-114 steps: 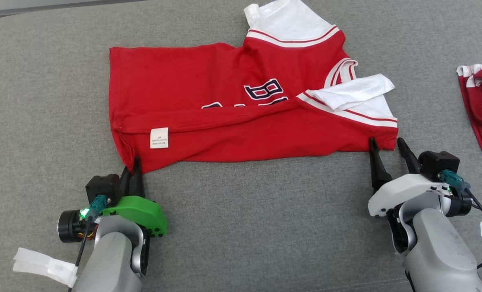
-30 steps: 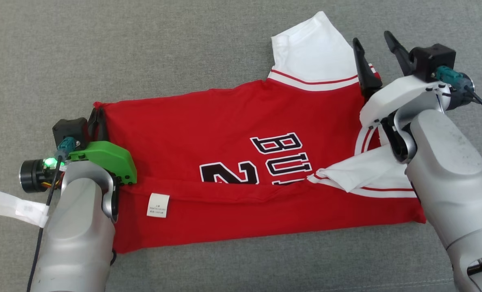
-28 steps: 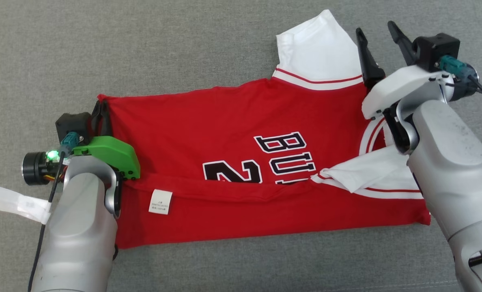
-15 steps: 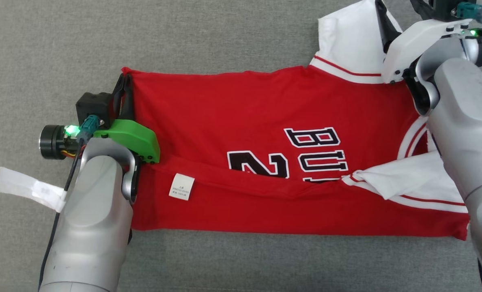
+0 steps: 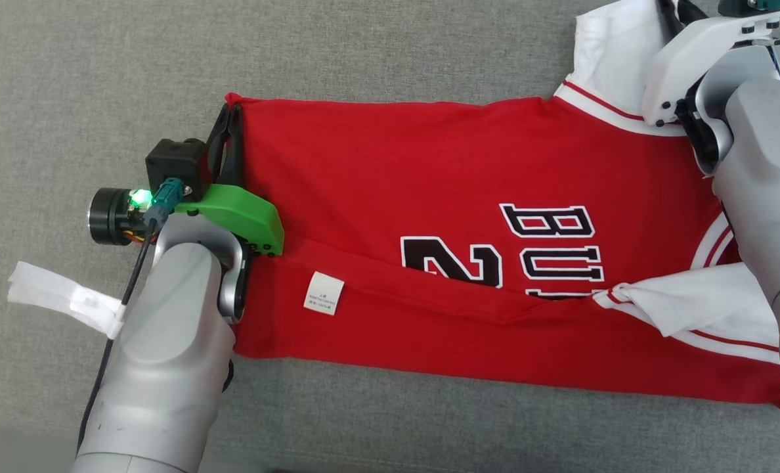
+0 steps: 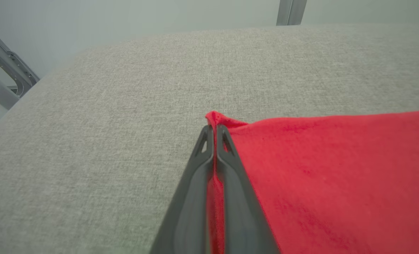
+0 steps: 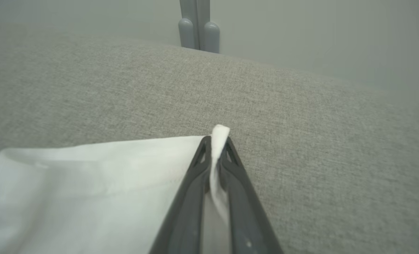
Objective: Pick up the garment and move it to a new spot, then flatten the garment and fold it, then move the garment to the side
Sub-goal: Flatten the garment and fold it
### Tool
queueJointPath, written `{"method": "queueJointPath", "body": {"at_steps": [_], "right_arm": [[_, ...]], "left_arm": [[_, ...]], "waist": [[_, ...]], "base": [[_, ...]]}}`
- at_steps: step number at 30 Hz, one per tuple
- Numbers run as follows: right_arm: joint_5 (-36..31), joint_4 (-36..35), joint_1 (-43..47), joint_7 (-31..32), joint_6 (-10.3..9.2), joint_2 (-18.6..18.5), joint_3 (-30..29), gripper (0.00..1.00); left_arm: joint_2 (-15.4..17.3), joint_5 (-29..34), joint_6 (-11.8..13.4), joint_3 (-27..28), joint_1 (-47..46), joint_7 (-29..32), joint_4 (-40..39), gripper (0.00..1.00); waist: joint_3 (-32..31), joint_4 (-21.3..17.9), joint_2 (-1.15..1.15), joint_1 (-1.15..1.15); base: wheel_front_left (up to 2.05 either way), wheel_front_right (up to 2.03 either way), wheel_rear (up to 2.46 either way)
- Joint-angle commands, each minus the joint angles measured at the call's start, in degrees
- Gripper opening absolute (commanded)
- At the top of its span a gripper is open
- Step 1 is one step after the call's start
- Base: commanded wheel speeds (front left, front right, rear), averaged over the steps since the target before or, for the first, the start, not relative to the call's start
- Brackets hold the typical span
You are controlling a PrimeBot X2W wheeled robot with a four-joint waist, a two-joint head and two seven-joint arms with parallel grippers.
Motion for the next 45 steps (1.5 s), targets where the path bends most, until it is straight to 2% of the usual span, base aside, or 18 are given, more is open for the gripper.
{"method": "queueJointPath", "body": {"at_steps": [1, 5, 9, 14, 22, 28, 35, 44, 45], "right_arm": [[-0.4, 0.6, -0.6, -1.5, -0.11, -1.2, -0.2, 0.0], [-1.3, 0.8, -2.4, -6.0, -0.11, -2.0, -2.0, 0.0], [-1.9, 0.9, -2.2, -7.5, -0.11, -1.9, -3.9, 0.0], [-0.6, -3.6, 1.3, -8.0, -0.11, -0.7, -5.5, 0.0], [3.5, -17.6, 15.4, -8.0, -0.11, 1.3, -5.6, 0.0], [7.6, -25.6, 27.5, -8.0, -0.1, 2.1, -6.0, 0.0], [10.3, -29.5, 37.4, -8.0, -0.11, 2.0, -6.4, 0.0], [13.3, -30.2, 45.7, -8.0, -0.11, 4.7, -6.7, 0.0], [13.2, -29.2, 46.6, -8.0, -0.11, 4.9, -6.3, 0.3]], "left_arm": [[0.3, 0.3, 0.6, 0.5, -0.2, 0.0, -0.8, 0.0], [0.3, 1.7, 1.0, 2.0, 0.1, 0.0, -3.2, 0.0], [0.6, 2.5, 0.5, 3.7, 1.1, 0.0, -3.8, 0.0], [1.3, 4.2, -0.1, 5.2, 2.6, 0.0, -4.1, 0.0], [3.1, 5.6, -0.6, 8.0, 8.7, 0.0, -5.2, 0.0], [3.0, 5.4, -0.1, 10.8, 16.1, 0.0, -7.8, 0.0], [2.5, 6.0, -0.4, 13.4, 24.4, 0.0, -9.0, 0.0], [1.7, 6.8, 0.1, 16.0, 29.9, 0.0, -7.9, 0.0], [1.4, 6.7, 0.6, 16.7, 30.8, 0.0, -8.2, 0.87]], "waist": [[-0.5, -0.6, 0.0, 0.0], [-1.3, -1.7, 0.0, 0.0], [-2.8, -2.9, 0.0, 0.0], [-5.2, -5.1, 0.0, 0.0], [-10.6, -10.0, 0.0, 0.0], [-14.6, -12.8, 0.0, 0.0], [-18.4, -14.7, 0.0, 0.0], [-21.4, -15.5, 0.0, 0.0], [-21.6, -15.5, 0.0, 0.0]], "base": [[0.0, 0.0, 0.0], [0.0, 0.0, 0.0], [0.0, 0.0, 0.0], [0.0, 0.0, 0.0], [0.0, 0.0, 0.0], [0.0, 0.0, 0.0], [0.0, 0.0, 0.0], [0.0, 0.0, 0.0], [0.0, 0.0, 0.0]]}}
